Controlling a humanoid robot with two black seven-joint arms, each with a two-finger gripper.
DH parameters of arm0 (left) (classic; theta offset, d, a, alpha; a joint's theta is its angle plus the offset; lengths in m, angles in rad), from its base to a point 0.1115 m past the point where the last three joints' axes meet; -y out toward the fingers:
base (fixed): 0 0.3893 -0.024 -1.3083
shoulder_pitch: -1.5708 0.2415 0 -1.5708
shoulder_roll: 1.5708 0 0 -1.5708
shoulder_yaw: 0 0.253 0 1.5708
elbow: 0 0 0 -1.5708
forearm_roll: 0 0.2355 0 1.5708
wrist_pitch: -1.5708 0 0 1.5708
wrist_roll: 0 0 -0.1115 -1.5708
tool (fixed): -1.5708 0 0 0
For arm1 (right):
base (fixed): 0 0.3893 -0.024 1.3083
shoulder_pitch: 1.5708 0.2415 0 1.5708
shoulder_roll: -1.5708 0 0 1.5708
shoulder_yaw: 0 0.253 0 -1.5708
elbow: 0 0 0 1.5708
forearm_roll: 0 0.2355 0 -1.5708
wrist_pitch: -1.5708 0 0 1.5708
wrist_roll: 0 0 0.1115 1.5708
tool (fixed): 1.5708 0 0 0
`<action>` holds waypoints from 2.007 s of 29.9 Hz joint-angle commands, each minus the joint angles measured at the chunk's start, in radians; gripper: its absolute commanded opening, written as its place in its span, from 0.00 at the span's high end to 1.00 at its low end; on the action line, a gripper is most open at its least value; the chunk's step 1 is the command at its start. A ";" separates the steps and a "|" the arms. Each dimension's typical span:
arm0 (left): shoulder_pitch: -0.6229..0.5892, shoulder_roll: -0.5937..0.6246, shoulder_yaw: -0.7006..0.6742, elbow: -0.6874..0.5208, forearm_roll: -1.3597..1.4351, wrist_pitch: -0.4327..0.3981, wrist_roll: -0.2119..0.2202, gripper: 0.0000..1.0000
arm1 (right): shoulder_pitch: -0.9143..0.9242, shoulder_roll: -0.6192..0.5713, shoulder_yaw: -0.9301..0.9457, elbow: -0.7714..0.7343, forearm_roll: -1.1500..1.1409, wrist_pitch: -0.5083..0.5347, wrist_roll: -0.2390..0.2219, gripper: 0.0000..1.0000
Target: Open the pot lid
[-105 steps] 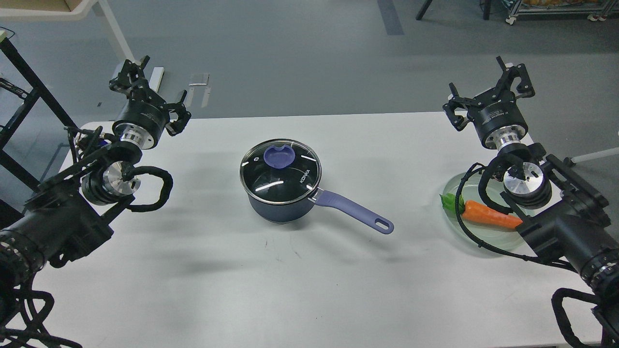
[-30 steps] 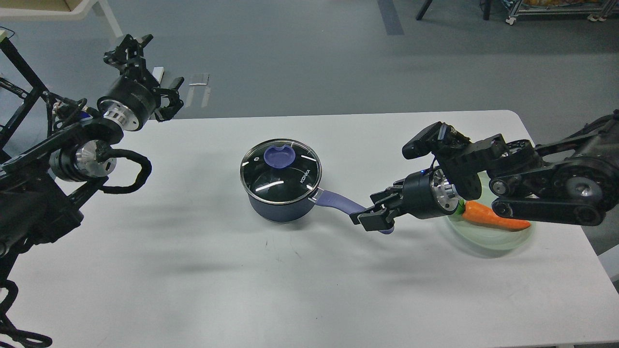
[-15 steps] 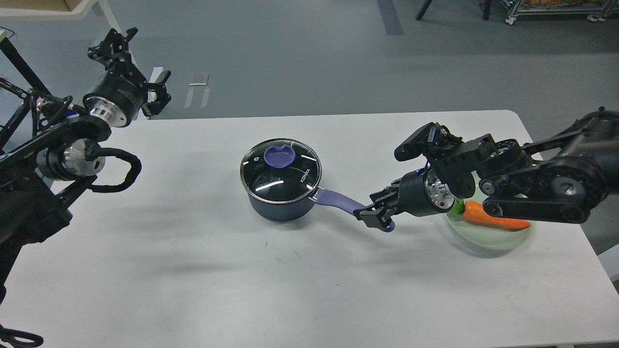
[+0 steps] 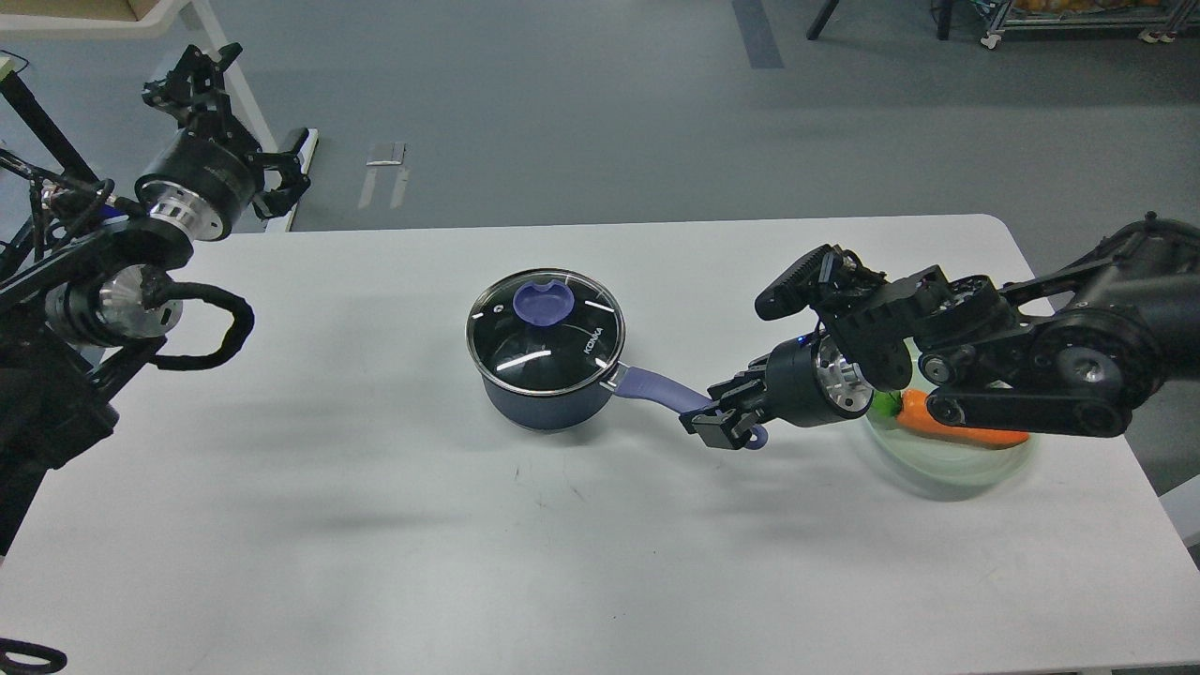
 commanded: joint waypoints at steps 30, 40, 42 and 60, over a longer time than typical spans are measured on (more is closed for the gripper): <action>-0.304 -0.117 0.287 -0.234 1.332 0.070 -0.022 0.01 | 0.003 0.009 0.007 0.005 0.006 0.007 0.008 0.78; -0.316 -0.149 0.617 -0.174 1.790 0.376 -0.031 0.01 | 0.005 0.015 0.009 0.005 0.008 0.007 0.008 0.78; -0.313 -0.167 0.640 -0.159 1.795 0.379 -0.031 0.01 | 0.005 0.015 0.009 0.005 0.008 0.007 0.008 0.78; -0.256 -0.238 0.746 -0.007 1.782 0.443 -0.037 0.06 | 0.005 0.014 0.009 0.006 0.008 0.007 0.011 0.78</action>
